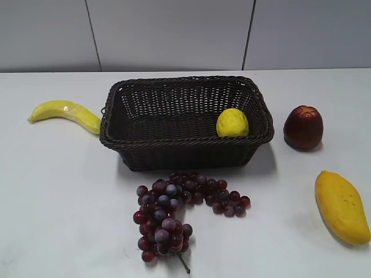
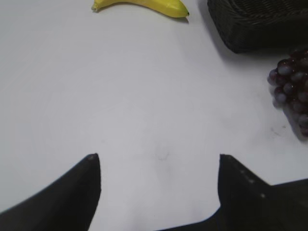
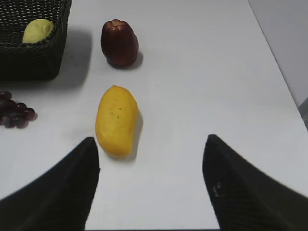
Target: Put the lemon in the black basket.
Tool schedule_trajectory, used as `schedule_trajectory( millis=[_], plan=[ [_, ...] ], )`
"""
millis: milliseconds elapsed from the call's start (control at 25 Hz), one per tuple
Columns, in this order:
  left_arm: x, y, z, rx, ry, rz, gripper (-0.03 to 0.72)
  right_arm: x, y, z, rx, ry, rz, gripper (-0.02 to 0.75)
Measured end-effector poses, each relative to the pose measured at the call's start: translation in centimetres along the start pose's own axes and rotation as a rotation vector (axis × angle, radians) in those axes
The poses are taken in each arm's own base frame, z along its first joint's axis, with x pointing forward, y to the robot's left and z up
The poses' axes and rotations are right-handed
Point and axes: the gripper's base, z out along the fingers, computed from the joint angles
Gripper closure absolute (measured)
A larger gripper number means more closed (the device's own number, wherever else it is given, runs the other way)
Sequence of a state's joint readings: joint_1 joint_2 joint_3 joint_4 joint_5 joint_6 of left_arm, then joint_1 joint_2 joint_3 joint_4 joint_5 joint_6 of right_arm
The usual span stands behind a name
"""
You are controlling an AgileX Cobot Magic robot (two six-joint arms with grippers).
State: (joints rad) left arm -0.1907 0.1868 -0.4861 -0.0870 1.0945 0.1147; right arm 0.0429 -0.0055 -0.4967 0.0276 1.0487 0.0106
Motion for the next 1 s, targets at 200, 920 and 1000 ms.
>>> schedule_trajectory(
  millis=[200,920,1000],
  plan=[
    [0.0,0.0,0.0,-0.001,-0.001,-0.001,0.138,0.0,0.0,0.0,0.0,0.0,0.0,0.186],
    [1.6,-0.4,-2.1,-0.174,-0.189,-0.1,0.183,0.0,0.0,0.0,0.001,0.0,0.0,0.186],
    [1.6,-0.4,-2.1,-0.174,-0.189,-0.1,0.195,0.0,0.0,0.0,0.0,0.0,0.0,0.186]
  ],
)
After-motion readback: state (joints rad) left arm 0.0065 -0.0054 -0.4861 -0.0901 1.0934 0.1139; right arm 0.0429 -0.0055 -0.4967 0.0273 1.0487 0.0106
